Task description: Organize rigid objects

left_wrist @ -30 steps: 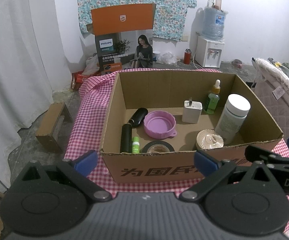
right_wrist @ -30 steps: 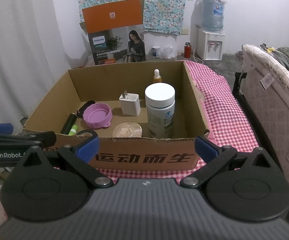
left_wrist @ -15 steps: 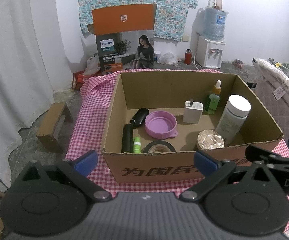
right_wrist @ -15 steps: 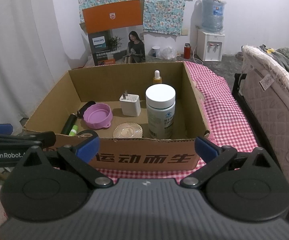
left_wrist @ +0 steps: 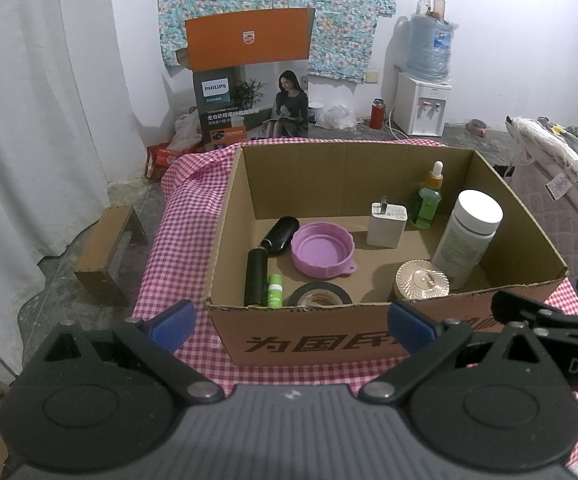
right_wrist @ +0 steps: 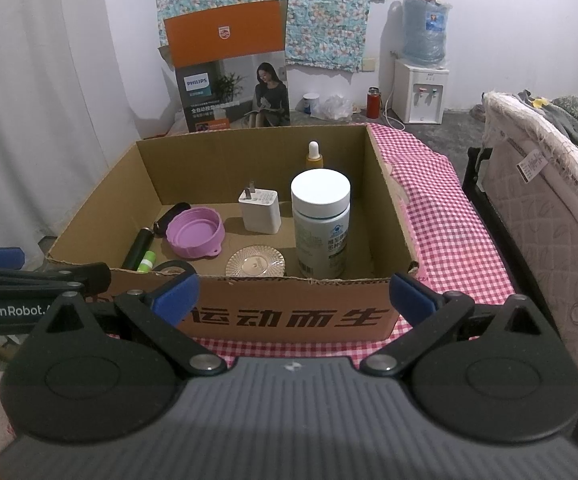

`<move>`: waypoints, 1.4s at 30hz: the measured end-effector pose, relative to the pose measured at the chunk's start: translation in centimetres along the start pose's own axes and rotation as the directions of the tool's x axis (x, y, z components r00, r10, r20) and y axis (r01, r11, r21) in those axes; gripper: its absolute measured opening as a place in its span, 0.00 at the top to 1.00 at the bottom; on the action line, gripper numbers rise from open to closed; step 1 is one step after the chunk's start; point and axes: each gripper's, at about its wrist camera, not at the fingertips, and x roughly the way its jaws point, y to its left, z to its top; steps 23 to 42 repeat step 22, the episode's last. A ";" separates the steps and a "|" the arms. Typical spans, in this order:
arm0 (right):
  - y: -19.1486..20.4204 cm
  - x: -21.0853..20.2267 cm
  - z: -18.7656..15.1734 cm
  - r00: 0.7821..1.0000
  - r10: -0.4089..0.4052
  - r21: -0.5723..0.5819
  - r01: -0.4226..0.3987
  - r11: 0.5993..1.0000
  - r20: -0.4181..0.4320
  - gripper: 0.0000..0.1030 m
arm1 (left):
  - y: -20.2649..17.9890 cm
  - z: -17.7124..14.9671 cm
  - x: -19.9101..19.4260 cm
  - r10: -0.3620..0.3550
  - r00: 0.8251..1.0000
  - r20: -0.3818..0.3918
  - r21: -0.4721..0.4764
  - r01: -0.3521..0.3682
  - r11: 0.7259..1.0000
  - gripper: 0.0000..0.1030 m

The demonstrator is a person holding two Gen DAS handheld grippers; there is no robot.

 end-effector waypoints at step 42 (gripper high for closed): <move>0.2 -0.1 0.1 1.000 -0.002 0.002 0.002 1.000 -0.001 0.01 | -0.3 0.0 -0.1 0.006 1.000 0.000 -0.001 -0.006 1.000 0.01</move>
